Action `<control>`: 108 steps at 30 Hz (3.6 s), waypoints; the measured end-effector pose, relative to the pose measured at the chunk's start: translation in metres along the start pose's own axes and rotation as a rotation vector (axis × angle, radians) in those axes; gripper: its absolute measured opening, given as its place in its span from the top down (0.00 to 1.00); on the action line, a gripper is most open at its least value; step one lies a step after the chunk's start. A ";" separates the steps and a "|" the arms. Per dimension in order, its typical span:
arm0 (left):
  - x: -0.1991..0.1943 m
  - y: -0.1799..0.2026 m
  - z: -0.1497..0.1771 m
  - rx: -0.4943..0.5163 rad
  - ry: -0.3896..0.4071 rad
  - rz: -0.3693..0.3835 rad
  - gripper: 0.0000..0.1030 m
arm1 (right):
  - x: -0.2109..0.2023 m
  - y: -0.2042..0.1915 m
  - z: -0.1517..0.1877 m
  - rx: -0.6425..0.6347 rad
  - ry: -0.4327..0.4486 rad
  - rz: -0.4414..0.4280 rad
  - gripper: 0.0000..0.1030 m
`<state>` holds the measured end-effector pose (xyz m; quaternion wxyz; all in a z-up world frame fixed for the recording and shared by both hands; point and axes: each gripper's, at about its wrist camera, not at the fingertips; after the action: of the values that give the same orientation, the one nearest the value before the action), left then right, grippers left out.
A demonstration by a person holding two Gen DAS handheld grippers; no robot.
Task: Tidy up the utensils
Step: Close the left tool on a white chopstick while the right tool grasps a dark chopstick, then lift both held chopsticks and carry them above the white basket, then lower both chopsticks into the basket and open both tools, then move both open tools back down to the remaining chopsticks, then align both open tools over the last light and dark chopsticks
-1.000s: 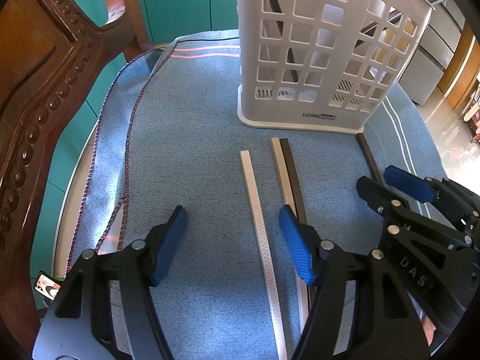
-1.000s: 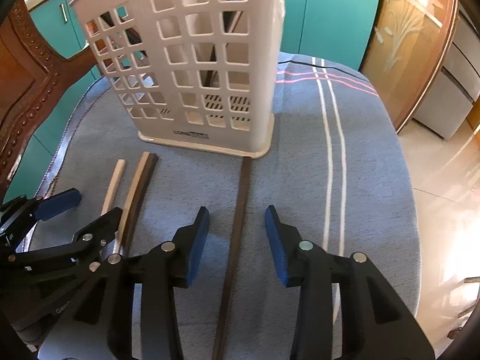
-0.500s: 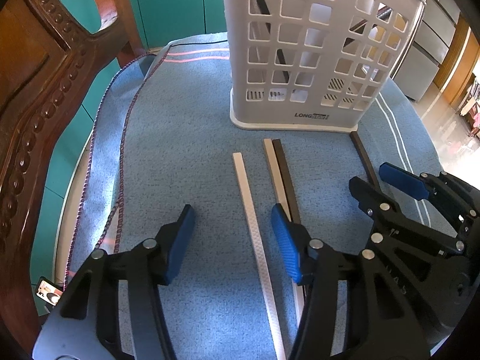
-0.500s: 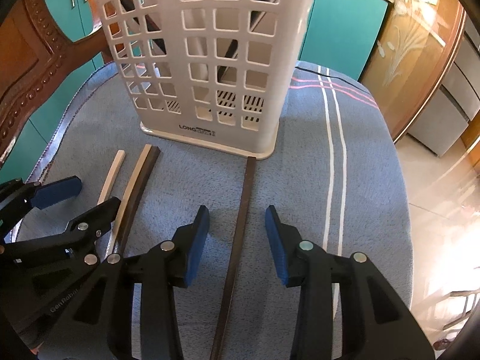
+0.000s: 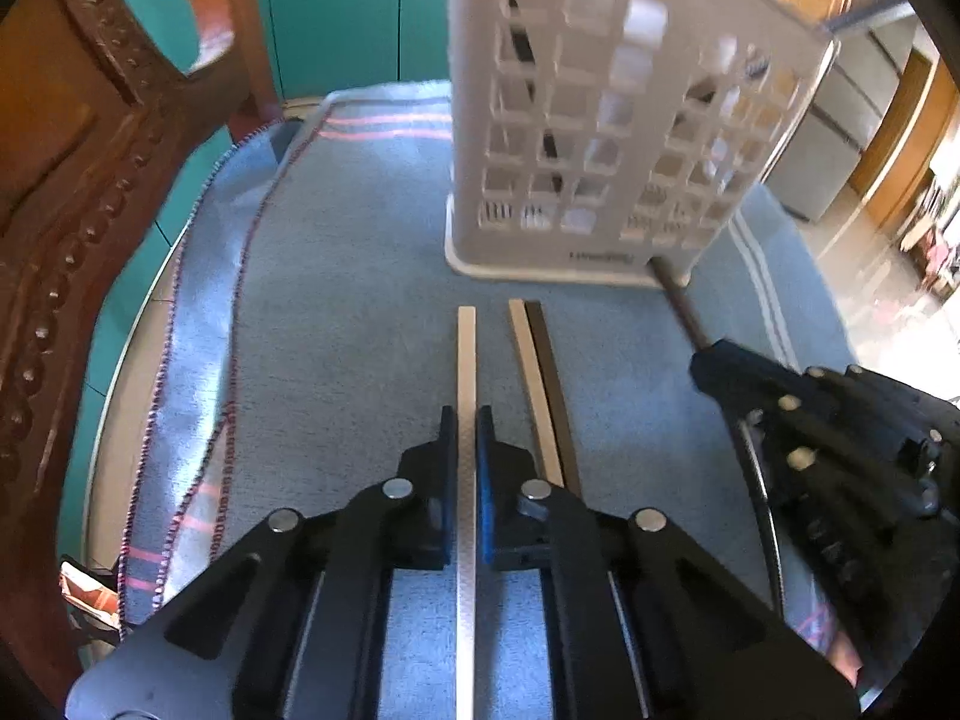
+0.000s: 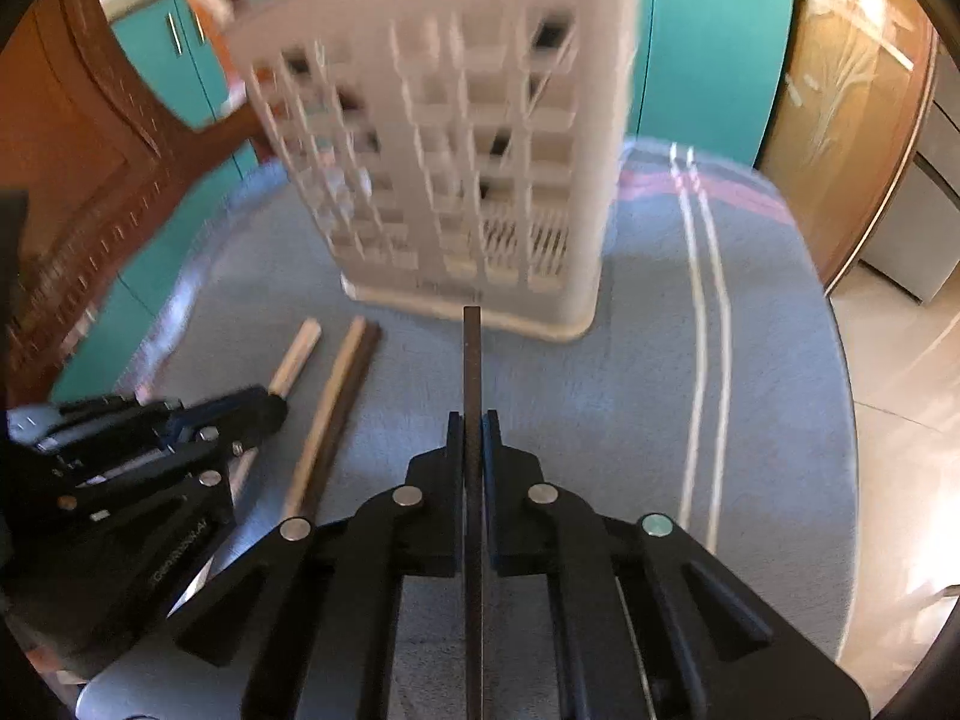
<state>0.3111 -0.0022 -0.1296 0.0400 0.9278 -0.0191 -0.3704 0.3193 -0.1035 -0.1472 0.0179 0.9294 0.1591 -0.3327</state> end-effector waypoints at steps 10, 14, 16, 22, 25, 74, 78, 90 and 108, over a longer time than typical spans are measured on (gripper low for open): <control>-0.111 -0.005 -0.036 -0.024 0.281 0.090 0.93 | -0.124 0.019 -0.042 0.064 0.296 -0.181 0.94; -0.171 -0.001 -0.060 -0.006 0.448 0.088 0.93 | -0.170 0.028 -0.057 0.082 0.399 -0.212 0.94; -0.203 0.001 -0.078 0.007 0.541 0.098 0.93 | -0.190 0.030 -0.073 0.103 0.454 -0.224 0.94; -0.241 -0.003 -0.144 -0.036 0.713 0.127 0.93 | -0.226 0.039 -0.137 0.154 0.620 -0.220 0.94; -0.237 -0.010 -0.164 -0.100 0.763 0.123 0.93 | -0.227 0.048 -0.157 0.195 0.694 -0.177 0.94; -0.113 -0.021 -0.052 -0.049 0.470 -0.152 0.50 | 0.012 -0.037 0.002 -0.022 -0.144 -0.101 0.74; -0.117 -0.016 -0.044 -0.001 0.491 -0.182 0.48 | 0.019 -0.038 0.003 -0.013 -0.130 -0.067 0.78; -0.105 -0.011 -0.048 0.012 0.456 -0.179 0.46 | 0.009 -0.005 -0.007 0.191 -0.096 -0.119 0.88; -0.087 -0.009 -0.045 0.025 0.371 -0.183 0.34 | 0.010 0.029 0.002 0.228 -0.105 -0.011 0.87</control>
<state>0.2787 0.0154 -0.0386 -0.0023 0.9784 0.0683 -0.1950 0.3338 -0.1288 -0.1571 -0.0813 0.9057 0.1244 -0.3969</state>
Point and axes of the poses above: each gripper's, at about its wrist camera, not at the fingertips, and x roughly the way its jaws point, y to its right, z to its underside, and after that the axes turned 14 degrees about y, right-handed
